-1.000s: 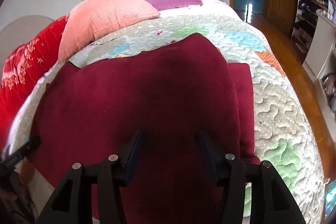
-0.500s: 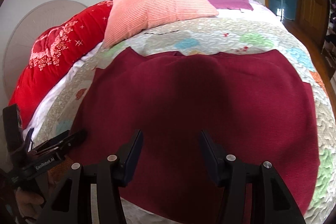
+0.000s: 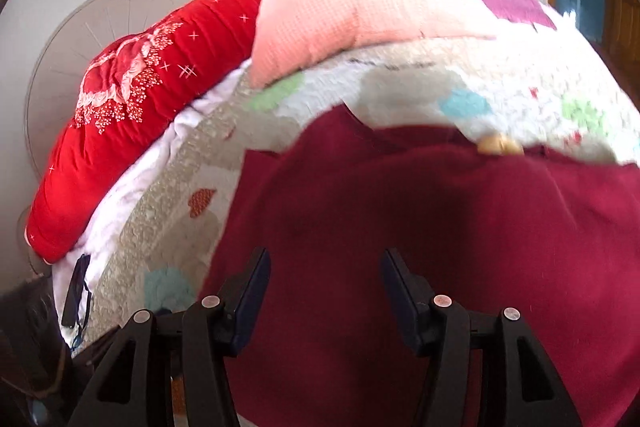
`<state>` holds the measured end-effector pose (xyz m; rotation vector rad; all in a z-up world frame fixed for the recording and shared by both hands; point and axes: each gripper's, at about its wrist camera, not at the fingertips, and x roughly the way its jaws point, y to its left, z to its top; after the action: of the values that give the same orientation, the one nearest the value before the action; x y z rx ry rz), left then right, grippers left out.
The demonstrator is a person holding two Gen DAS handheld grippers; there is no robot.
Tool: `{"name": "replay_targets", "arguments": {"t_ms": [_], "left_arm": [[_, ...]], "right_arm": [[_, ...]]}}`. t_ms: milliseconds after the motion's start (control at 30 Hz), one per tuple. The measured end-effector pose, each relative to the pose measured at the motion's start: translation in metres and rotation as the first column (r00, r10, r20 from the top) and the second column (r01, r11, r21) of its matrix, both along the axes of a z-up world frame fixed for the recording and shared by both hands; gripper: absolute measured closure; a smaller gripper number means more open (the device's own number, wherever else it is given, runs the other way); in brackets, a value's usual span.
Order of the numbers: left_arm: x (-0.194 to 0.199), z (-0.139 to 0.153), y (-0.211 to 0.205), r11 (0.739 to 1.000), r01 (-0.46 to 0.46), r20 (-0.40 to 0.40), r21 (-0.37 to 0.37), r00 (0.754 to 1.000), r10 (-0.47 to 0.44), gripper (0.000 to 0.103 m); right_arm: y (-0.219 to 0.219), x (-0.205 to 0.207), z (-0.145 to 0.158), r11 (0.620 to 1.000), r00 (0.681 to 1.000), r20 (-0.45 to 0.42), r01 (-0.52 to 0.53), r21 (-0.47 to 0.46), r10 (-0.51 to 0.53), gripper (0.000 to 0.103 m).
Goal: Fold small clothes
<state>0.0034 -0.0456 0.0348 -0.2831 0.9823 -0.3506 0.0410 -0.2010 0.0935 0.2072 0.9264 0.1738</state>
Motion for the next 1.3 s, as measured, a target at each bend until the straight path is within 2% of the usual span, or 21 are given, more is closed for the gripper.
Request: {"name": "replay_targets", "arguments": {"t_ms": [33,100,267,367,467,633,733,767,800,900,1033,1200,1233,1267,1300], "left_arm": [[0.000,-0.001,0.000,1.000,-0.003,-0.007,-0.008,1.000,0.003,0.026],[-0.001,-0.002,-0.001,1.000,-0.001,-0.008,-0.010,1.000,0.001,0.026],[0.001,-0.006,-0.004,1.000,0.018,-0.017,-0.022,1.000,-0.018,0.026],[0.002,-0.007,-0.006,1.000,0.023,-0.010,-0.019,1.000,-0.024,0.024],[0.002,-0.008,-0.008,1.000,0.029,-0.002,-0.010,1.000,-0.029,0.024],[0.005,-0.009,-0.011,1.000,0.030,0.005,-0.002,1.000,-0.030,0.023],[0.008,-0.009,-0.012,1.000,0.026,0.008,0.000,1.000,-0.026,0.023],[0.009,-0.009,-0.014,1.000,0.024,0.011,-0.001,1.000,-0.024,0.023],[0.010,-0.009,-0.015,1.000,0.022,0.013,-0.003,1.000,-0.022,0.023],[0.013,-0.011,-0.017,0.999,0.025,0.027,-0.020,0.999,-0.025,0.021],[0.019,-0.010,-0.023,0.998,0.050,0.048,-0.041,0.998,-0.048,0.019],[0.022,-0.010,-0.036,0.992,0.112,0.085,-0.053,0.991,-0.107,0.020],[0.023,-0.009,-0.038,0.990,0.130,0.099,-0.060,0.987,-0.123,0.023],[0.023,-0.008,-0.040,0.986,0.150,0.119,-0.072,0.983,-0.140,0.040],[0.023,-0.007,-0.042,0.981,0.175,0.129,-0.084,0.978,-0.164,0.049]], "right_arm": [[0.005,0.005,0.001,1.000,1.000,-0.001,-0.010,-0.003,0.010,0.043],[0.020,0.021,0.001,0.999,0.999,-0.023,-0.033,-0.013,0.033,0.032],[0.055,0.067,-0.013,0.989,0.991,-0.113,-0.089,-0.118,0.075,0.028],[0.069,0.084,-0.026,0.975,0.981,-0.174,-0.117,-0.189,0.084,0.019],[0.075,0.090,-0.036,0.963,0.980,-0.180,-0.125,-0.239,0.083,0.014],[0.073,0.089,-0.043,0.954,0.985,-0.152,-0.125,-0.272,0.086,0.014],[0.072,0.084,-0.041,0.945,0.988,-0.125,-0.125,-0.301,0.091,0.037],[0.070,0.081,-0.039,0.946,0.990,-0.109,-0.121,-0.299,0.093,0.048],[0.064,0.077,-0.034,0.954,0.991,-0.089,-0.120,-0.273,0.099,0.058],[0.048,0.069,-0.021,0.981,0.993,-0.048,-0.117,-0.158,0.110,0.074],[0.025,0.058,-0.008,0.996,0.996,-0.008,-0.092,-0.006,0.092,0.080],[0.014,0.047,0.003,0.994,0.996,0.026,-0.090,0.057,0.089,0.083],[0.010,0.043,0.005,0.994,0.996,0.037,-0.089,0.067,0.087,0.084],[0.007,0.040,0.007,0.993,0.995,0.049,-0.087,0.076,0.083,0.084],[0.004,0.036,0.010,0.993,0.995,0.058,-0.085,0.083,0.080,0.085]]}}
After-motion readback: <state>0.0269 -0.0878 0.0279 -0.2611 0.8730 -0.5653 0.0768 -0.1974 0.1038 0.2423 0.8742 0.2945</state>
